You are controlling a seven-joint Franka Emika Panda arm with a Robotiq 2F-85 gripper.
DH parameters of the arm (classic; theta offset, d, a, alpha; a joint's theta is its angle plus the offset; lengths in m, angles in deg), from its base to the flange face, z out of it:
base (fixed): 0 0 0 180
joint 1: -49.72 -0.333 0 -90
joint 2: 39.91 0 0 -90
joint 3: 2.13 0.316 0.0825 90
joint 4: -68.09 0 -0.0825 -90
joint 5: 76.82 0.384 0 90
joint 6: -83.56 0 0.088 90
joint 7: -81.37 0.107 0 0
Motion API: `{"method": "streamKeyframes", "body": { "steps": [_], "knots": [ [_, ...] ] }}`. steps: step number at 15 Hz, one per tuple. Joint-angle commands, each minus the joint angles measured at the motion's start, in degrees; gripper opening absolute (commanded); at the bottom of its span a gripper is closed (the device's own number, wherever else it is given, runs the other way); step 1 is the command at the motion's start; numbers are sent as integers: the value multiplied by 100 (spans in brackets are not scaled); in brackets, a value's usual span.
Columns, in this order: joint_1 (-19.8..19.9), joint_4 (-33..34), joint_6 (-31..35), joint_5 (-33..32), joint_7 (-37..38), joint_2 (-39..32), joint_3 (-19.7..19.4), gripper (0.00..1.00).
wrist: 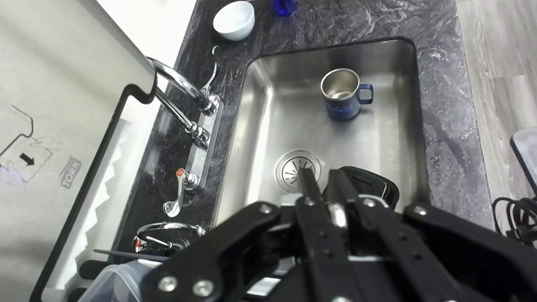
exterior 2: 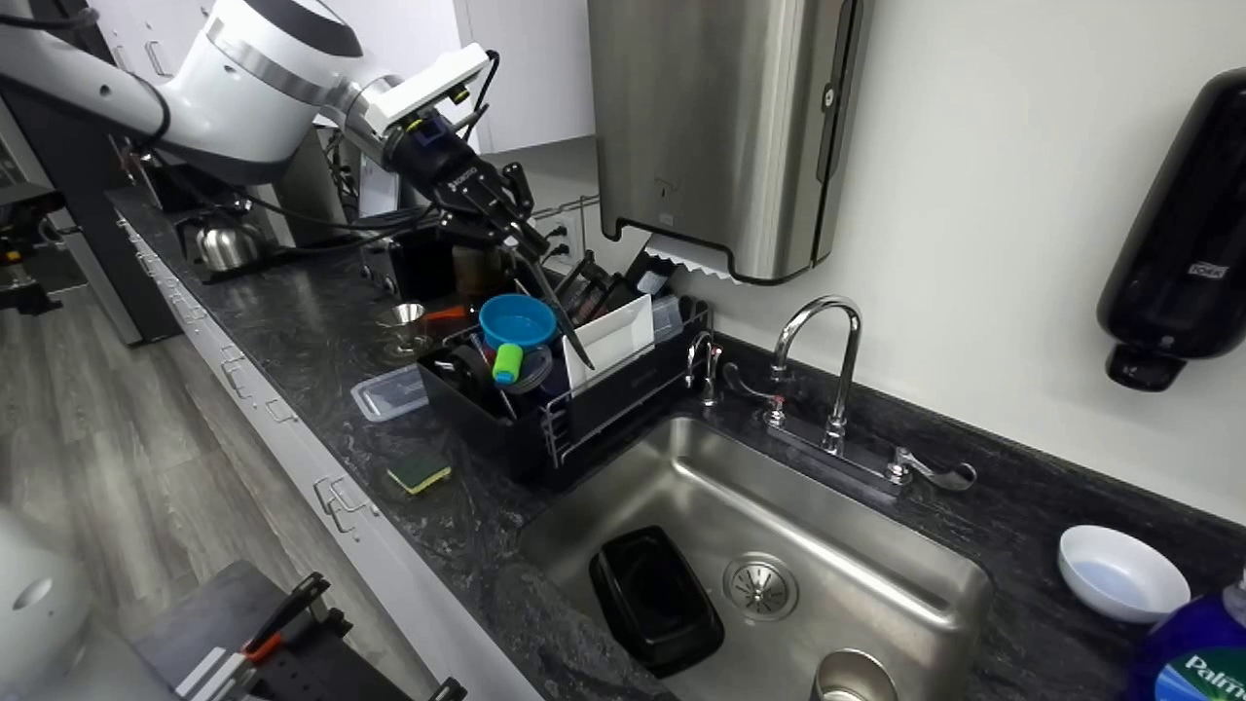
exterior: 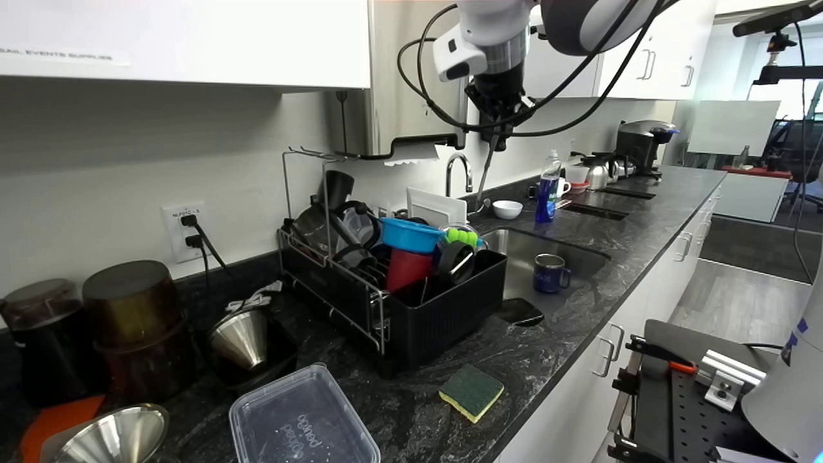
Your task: Remove the knife from the dish rack and put it in the sink
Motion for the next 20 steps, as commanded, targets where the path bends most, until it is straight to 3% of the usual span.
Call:
{"method": "streamKeyframes", "body": {
  "steps": [1, 5, 13, 20],
  "knots": [
    [113, 134, -209, -125, 81, -123, -42, 3],
    [260, 137, -150, 103, 260, -139, -262, 3],
    [545, 92, 52, 1660, 1237, -172, -756, 3],
    [962, 177, 475, 1763, 1797, -417, -1108, 3]
  ]
}}
